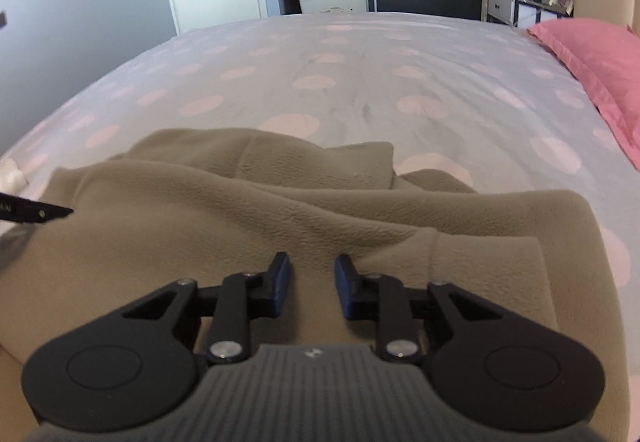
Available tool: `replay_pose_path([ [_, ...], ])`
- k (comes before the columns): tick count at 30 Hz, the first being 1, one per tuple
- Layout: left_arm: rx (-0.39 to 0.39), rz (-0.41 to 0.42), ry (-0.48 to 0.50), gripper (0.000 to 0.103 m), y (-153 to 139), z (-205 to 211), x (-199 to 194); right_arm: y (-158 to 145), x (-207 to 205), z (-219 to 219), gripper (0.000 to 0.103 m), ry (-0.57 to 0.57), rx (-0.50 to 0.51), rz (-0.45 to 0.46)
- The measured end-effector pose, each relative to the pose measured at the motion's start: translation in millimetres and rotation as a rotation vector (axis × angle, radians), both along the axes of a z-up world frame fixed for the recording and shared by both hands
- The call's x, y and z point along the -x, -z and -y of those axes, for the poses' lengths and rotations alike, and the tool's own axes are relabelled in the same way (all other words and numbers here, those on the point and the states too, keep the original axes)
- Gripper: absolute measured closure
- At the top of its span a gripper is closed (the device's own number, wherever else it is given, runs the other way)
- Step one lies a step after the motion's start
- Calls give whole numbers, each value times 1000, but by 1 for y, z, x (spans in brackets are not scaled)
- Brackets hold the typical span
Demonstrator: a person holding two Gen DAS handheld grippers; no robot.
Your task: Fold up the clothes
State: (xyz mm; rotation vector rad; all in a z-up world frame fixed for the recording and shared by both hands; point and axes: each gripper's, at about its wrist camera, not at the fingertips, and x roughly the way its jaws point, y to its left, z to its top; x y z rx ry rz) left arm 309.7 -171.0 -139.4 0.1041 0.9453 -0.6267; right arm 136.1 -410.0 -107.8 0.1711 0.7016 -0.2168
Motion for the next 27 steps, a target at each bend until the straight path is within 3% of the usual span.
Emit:
replay_pose_path([
  [7, -163, 118, 10, 85, -4, -7, 0, -2, 6, 12, 101, -14, 44, -13],
  [9, -184, 124, 4, 85, -8, -20, 0, -6, 20, 24, 101, 25, 88, -46],
  [12, -232, 155, -9, 85, -18, -37, 6, -15, 39, 43, 103, 39, 48, -73],
  [14, -220, 176, 15, 85, -33, -49, 22, -27, 50, 39, 103, 66, 157, -128],
  [17, -184, 200, 62, 81, -56, -67, 48, -50, 78, 38, 85, 42, 173, -135],
  [18, -172, 207, 83, 80, -64, -72, 60, -59, 90, 36, 72, 28, 172, -131],
  [19, -160, 214, 107, 79, -72, -76, 74, -68, 102, 34, 67, 14, 169, -128],
  [27, -106, 250, 313, 70, -112, -92, 209, -107, 200, -16, 59, -114, 64, -123],
])
